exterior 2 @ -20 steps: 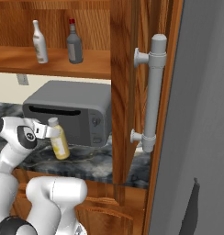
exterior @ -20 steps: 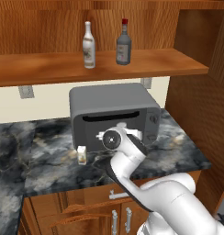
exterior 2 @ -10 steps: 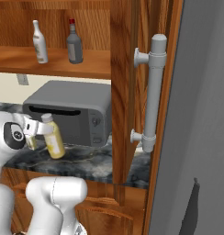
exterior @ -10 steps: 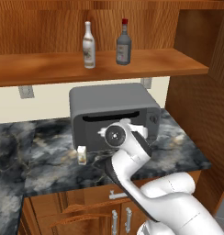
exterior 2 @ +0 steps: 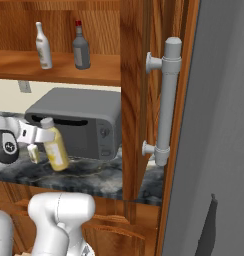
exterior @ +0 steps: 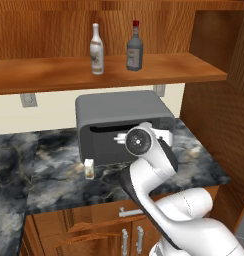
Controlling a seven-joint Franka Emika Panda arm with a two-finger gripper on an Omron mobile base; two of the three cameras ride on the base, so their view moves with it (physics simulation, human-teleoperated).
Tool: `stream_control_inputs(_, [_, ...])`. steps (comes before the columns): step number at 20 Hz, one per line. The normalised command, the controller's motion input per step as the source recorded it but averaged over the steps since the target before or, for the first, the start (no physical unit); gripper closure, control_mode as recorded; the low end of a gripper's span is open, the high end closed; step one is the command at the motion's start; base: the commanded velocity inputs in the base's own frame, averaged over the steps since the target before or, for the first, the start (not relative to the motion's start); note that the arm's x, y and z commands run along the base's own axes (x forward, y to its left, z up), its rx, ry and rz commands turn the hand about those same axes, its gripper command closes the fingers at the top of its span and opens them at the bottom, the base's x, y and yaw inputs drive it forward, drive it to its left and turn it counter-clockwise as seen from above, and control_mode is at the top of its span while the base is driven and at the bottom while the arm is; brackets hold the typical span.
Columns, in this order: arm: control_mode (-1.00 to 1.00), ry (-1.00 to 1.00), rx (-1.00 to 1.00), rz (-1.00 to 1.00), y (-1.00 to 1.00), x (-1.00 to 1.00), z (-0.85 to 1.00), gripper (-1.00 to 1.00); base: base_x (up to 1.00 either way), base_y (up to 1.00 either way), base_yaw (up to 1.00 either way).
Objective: Sort all alcoholic drinks to one cabinet, and non-alcoholic drinks to the other.
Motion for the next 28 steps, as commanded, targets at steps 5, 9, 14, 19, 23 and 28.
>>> stream_control_inputs(5, [-1.00,0.00,0.00,0.00,-0.11,-0.50,0.44,1.00,0.00,0.00,0.00])
stream_control_inputs(9, [-1.00,0.00,0.00,-0.01,-0.10,-0.55,0.44,1.00,0.00,0.00,0.00])
stream_control_inputs(14, [-1.00,0.01,0.00,-0.02,0.01,-0.05,0.05,1.00,0.00,0.00,0.00])
stream_control_inputs(19, [-1.00,-0.09,0.00,-0.01,0.00,-0.28,0.00,1.00,0.00,0.00,0.00])
stream_control_inputs(23, [1.00,0.00,0.00,0.00,0.00,0.00,0.00,1.00,-0.95,-0.04,-0.09])
stream_control_inputs(28, [1.00,0.00,0.00,0.00,0.00,0.00,0.00,1.00,-0.91,-0.07,-0.11])
